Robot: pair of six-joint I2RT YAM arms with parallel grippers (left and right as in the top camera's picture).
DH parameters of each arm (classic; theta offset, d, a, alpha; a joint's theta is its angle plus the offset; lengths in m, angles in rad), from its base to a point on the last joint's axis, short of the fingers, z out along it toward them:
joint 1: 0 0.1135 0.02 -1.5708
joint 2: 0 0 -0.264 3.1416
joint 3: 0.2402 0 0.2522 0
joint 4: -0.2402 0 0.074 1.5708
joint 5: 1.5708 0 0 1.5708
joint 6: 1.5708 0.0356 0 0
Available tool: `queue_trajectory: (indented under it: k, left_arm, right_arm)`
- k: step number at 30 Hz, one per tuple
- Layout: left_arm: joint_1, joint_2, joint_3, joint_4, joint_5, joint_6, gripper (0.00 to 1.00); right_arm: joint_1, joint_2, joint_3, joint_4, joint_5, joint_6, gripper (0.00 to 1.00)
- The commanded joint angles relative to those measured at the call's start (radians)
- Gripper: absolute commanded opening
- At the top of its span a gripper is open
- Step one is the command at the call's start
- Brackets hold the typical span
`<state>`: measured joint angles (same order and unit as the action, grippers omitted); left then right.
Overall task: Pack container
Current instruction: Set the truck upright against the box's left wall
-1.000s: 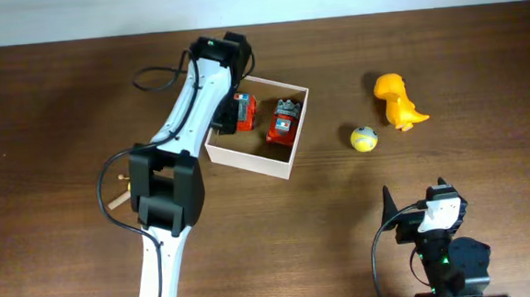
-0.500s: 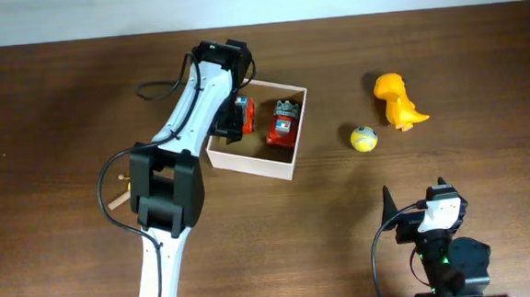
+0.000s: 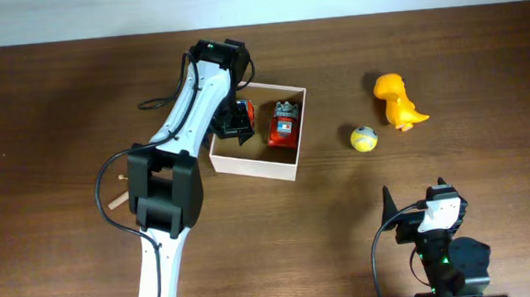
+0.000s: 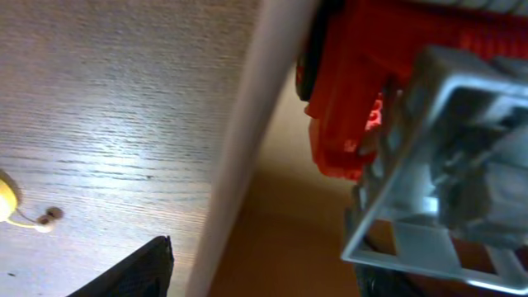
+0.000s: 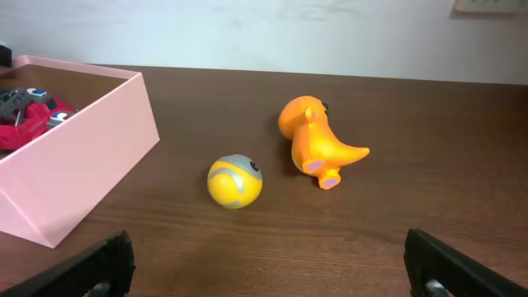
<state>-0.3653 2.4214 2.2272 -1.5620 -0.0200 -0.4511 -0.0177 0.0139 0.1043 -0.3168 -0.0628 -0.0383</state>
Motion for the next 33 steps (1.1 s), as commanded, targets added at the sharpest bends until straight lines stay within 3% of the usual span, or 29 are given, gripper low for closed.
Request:
queue_trajectory:
  k: [1,17,24,33]
  left_arm:
    - [0.001,0.008,-0.023,-0.009,0.103,-0.035,0.72]
    - [0.001,0.008,-0.023,0.048,0.182,-0.167,0.72]
    - [0.001,0.008,-0.023,0.109,0.245,-0.167,0.72]
    - [0.007,0.008,-0.023,0.127,0.2,-0.158,0.71]
  right_arm:
    - [0.005,-0.01,-0.007,-0.001,-0.009,-0.006,0.99]
    - [0.005,-0.01,-0.007,0.0,-0.009,-0.006,0.99]
    - [0.005,-0.01,-0.007,0.0,-0.008,-0.007,0.99]
    - [0.005,-0.01,-0.007,0.0,-0.009,-0.007,0.99]
